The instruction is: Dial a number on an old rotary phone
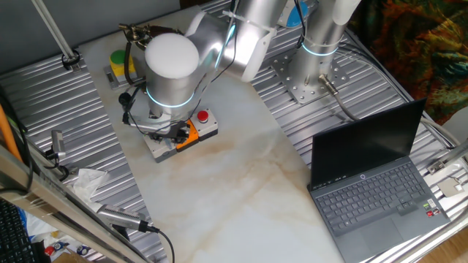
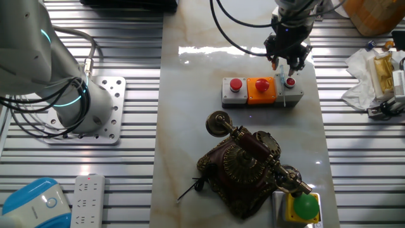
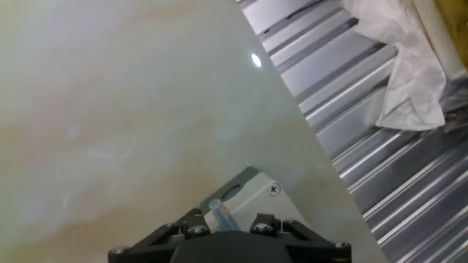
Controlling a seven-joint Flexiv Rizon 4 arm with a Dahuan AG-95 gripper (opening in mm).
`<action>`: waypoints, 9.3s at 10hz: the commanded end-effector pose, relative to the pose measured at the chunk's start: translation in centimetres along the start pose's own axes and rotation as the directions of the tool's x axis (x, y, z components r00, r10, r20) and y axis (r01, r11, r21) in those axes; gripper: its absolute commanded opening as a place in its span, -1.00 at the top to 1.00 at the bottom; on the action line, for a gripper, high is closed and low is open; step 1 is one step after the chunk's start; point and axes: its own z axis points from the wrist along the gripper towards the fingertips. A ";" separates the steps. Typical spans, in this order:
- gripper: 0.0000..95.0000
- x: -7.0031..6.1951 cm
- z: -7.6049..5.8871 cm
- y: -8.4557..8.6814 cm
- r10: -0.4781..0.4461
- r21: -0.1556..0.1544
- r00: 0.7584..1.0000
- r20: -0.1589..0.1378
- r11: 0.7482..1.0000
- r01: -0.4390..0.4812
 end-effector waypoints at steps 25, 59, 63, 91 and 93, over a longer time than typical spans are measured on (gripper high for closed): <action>0.60 0.1 0.1 0.1 -0.270 0.004 0.961 0.062 0.963 0.270; 1.00 0.0 1.4 1.8 -0.259 -0.025 0.953 0.158 0.964 0.267; 1.00 0.0 1.3 1.7 -0.244 -0.015 0.954 0.177 0.968 0.250; 1.00 9.2 -2.3 -4.3 -0.071 -0.050 0.992 0.100 0.996 0.077; 1.00 9.6 -2.2 -4.5 0.006 -0.057 0.996 0.092 0.998 -0.001</action>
